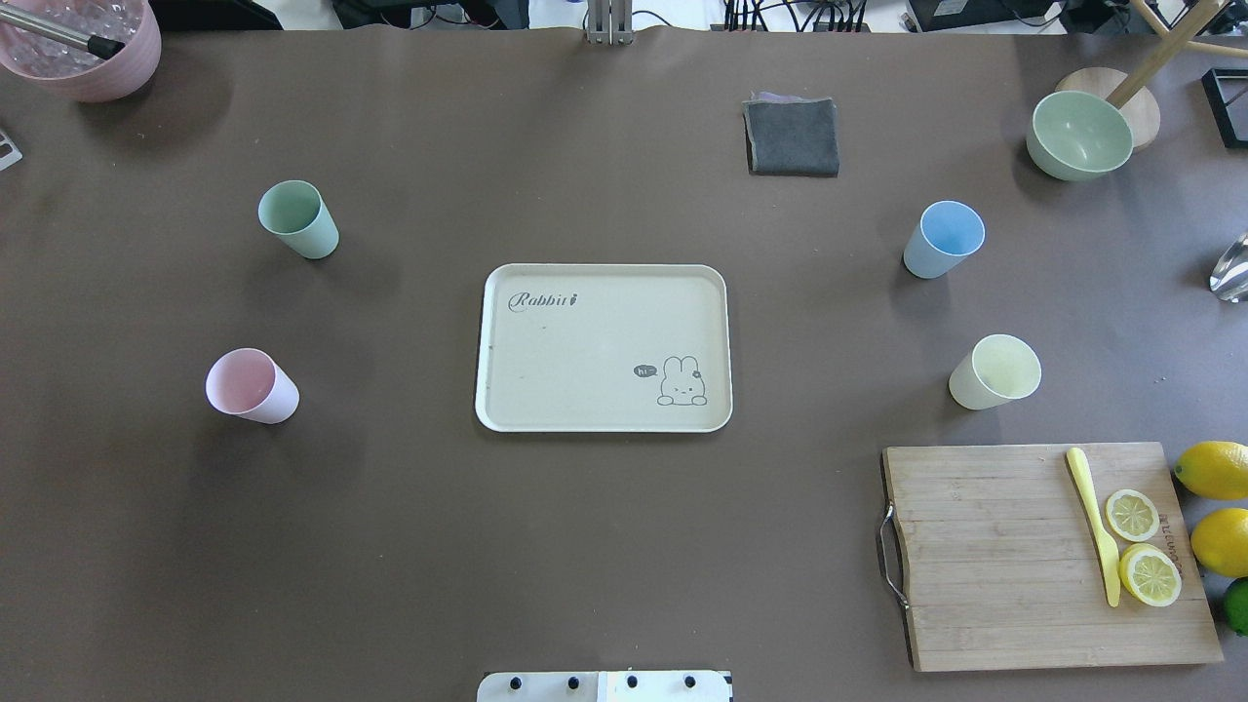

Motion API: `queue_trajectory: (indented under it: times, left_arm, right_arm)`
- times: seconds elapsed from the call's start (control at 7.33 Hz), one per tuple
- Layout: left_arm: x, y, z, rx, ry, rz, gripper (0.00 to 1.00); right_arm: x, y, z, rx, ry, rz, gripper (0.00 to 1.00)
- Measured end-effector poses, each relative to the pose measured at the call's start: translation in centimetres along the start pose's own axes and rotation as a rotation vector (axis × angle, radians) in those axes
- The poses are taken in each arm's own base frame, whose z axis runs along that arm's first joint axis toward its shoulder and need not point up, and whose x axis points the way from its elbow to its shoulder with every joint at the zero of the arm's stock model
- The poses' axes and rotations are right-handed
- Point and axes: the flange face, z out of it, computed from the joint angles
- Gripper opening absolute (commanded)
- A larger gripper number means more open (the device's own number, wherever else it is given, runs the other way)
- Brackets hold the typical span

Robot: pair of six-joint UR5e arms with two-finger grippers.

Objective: Place all cups on tray

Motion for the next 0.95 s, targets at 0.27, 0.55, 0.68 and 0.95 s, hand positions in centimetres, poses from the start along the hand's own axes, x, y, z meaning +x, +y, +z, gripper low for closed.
queue_trajectory:
  times: [0.27,0.55,0.68,0.95]
  left_arm:
    - [1.1,-1.6,-1.6,0.179,-0.039,0.159,0.98]
    - [0.8,-2.6,-1.7,0.262,-0.064,0.147,0.98]
    - [0.3,-3.0,-1.2,0.265,-0.064,0.095,0.98]
    - [-0.6,-4.5,-0.2,0.259,-0.057,0.059,0.98]
  right_arm:
    - [-3.1,-2.0,-4.4,0.098,-0.014,-0.057,1.00]
    - [-3.6,-3.4,-7.5,0.197,-0.007,-0.091,1.00]
    - [-3.4,-3.5,-8.0,0.219,-0.004,-0.101,1.00]
    - [-3.0,-3.6,-7.8,0.225,-0.002,-0.103,1.00]
